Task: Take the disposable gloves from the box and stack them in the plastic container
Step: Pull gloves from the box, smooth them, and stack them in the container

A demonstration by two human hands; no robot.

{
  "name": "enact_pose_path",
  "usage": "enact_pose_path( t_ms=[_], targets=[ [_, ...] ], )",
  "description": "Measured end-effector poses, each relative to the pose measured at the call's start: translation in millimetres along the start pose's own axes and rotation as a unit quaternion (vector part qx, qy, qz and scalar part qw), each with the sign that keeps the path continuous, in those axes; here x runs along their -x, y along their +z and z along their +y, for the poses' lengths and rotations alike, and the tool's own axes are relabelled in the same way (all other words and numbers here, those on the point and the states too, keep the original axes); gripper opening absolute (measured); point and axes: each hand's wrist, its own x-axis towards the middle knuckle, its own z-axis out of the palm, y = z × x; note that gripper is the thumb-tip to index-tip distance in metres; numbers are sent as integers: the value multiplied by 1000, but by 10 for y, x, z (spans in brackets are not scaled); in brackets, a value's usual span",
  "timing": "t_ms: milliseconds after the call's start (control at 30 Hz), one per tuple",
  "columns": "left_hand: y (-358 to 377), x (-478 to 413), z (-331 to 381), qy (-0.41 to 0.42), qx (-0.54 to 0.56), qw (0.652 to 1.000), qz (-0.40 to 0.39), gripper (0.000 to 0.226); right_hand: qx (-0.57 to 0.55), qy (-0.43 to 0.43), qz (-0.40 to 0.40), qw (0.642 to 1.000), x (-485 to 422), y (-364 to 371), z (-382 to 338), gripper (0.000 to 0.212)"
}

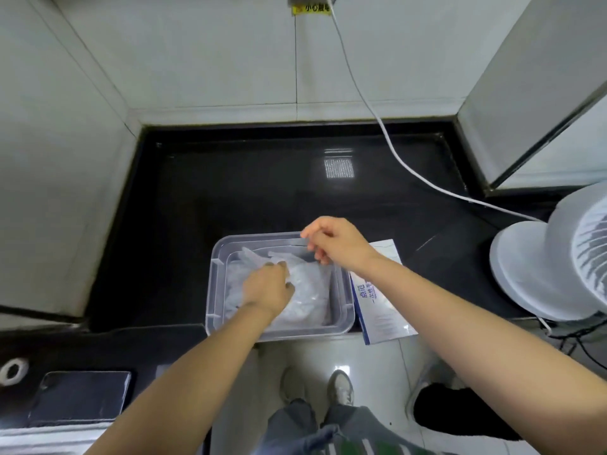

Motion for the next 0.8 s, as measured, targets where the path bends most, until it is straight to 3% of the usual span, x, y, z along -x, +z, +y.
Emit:
enact_pose_path(
  t_ms=[100,167,267,400,500,600,700,800],
  targets=[
    [-214,80,249,9,33,996,86,23,128,5,104,986,101,-424,201,20],
    [-320,127,417,27,52,993,101,22,243,73,102,962,222,-639,463,15],
    [-394,207,670,64,75,989,113,18,366,148,43,918,475,-727,829,31],
    [-324,365,1063,151,130,976,83,11,456,80,63,884,676,-610,1090,17],
    [-171,415,1324,178,182,967,-27,20,465,65,97,878,709,-551,1083,8],
    [48,373,1525,141,160,969,-122,34,465,84,113,874,685,-543,1075,32],
    [273,321,1585,62,147,976,-147,59,363,96,122,919,639,-587,1169,24],
    [409,305,1614,20,148,979,-137,80,162,120,106,974,654,-698,1242,25]
  ],
)
